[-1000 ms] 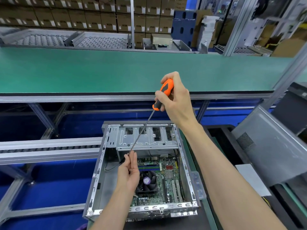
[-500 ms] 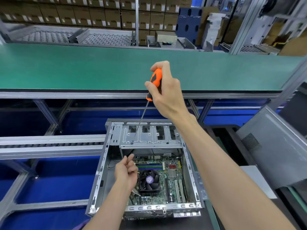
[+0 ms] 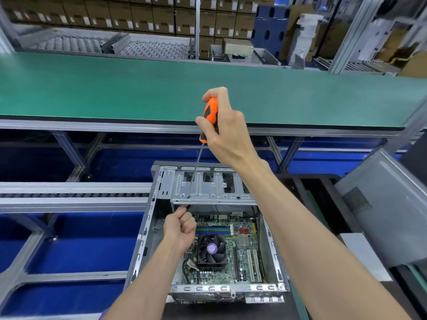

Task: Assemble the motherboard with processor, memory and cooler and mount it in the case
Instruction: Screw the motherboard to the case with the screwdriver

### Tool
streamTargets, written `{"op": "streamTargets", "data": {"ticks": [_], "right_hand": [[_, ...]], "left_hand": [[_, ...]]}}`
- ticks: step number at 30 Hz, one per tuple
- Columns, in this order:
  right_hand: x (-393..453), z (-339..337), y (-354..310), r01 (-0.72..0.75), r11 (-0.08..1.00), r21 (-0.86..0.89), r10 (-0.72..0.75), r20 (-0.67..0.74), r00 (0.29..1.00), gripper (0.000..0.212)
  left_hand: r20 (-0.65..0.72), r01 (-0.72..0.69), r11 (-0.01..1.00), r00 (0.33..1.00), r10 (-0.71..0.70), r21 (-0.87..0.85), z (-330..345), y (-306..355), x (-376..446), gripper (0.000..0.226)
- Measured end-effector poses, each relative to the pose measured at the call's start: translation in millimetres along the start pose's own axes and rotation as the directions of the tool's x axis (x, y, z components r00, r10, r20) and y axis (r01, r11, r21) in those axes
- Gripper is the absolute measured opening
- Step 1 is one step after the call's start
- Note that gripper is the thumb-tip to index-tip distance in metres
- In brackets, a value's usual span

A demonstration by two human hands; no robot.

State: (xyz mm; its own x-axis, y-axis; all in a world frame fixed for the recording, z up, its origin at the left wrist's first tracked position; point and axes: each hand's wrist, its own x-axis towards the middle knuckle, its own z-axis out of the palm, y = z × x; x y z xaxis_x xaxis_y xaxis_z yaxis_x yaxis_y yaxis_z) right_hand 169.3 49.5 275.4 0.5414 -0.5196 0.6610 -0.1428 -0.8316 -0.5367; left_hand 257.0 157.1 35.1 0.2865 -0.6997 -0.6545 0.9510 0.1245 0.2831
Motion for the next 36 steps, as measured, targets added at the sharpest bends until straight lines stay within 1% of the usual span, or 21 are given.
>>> {"op": "streamTargets", "data": {"ticks": [5,10,15,17,18,20,22,24,28,31,34,36], "right_hand": [[-0.8,11.8,-1.2,0.005,1.0,-0.008,-0.005,0.079,0.997,0.025],[-7.4,22.3,3.7,0.005,0.999,-0.044,0.002,0.147,0.989,0.025],[-12.2,26.3,10.5,-0.02,0.999,-0.045,0.027,0.151,0.988,0.023],[-12.7,27.3,12.8,-0.021,0.999,-0.048,0.028,0.147,0.989,0.023],[-13.0,28.1,13.9,-0.022,0.998,-0.051,0.029,0.149,0.988,0.023],[-14.6,30.6,15.8,-0.024,0.998,-0.057,0.033,0.155,0.987,0.024],[-16.8,34.1,17.2,-0.021,0.998,-0.064,0.032,0.166,0.986,0.025],[-19.7,38.2,18.6,-0.02,0.998,-0.068,0.032,0.183,0.983,0.025],[-24.0,45.0,23.7,-0.028,0.996,-0.082,0.043,0.186,0.982,0.025],[-25.6,48.2,28.6,-0.051,0.995,-0.086,0.067,0.19,0.98,0.025],[-27.3,52.4,31.9,-0.059,0.994,-0.094,0.077,0.196,0.978,0.026],[-29.6,55.9,33.7,-0.069,0.993,-0.094,0.087,0.211,0.974,0.026]], "left_hand": [[-0.003,-0.024,0.999,1.0,0.025,0.045,-1.7,-0.3,3.3,0.031],[-0.027,0.002,0.996,1.0,0.001,0.091,-3.8,-2.1,8.5,0.028],[-0.03,0.026,0.996,0.999,-0.023,0.09,-7.6,1.0,12.2,0.028],[-0.063,0.022,0.99,0.998,-0.013,0.137,-11.3,2.4,15.5,0.032],[-0.103,0.012,0.98,0.995,0.009,0.198,-13.6,2.7,17.1,0.034],[-0.2,-0.019,0.915,0.974,0.108,0.402,-18.6,3.3,19.6,0.038],[-0.267,-0.033,0.797,0.933,0.24,0.603,-22.4,3.8,21.7,0.04],[-0.287,-0.016,0.682,0.899,0.329,0.731,-27.4,4.1,25.7,0.04],[-0.288,0.045,0.525,0.874,0.391,0.85,-31.9,3.0,32.0,0.019],[-0.236,0.037,0.434,0.88,0.413,0.9,-34.2,-1.7,37.3,0.014],[-0.145,0.007,0.328,0.906,0.398,0.945,-37.7,-2.1,43.0,0.033],[-0.1,-0.013,0.291,0.924,0.37,0.957,-39.7,-0.6,46.2,0.041]]}}
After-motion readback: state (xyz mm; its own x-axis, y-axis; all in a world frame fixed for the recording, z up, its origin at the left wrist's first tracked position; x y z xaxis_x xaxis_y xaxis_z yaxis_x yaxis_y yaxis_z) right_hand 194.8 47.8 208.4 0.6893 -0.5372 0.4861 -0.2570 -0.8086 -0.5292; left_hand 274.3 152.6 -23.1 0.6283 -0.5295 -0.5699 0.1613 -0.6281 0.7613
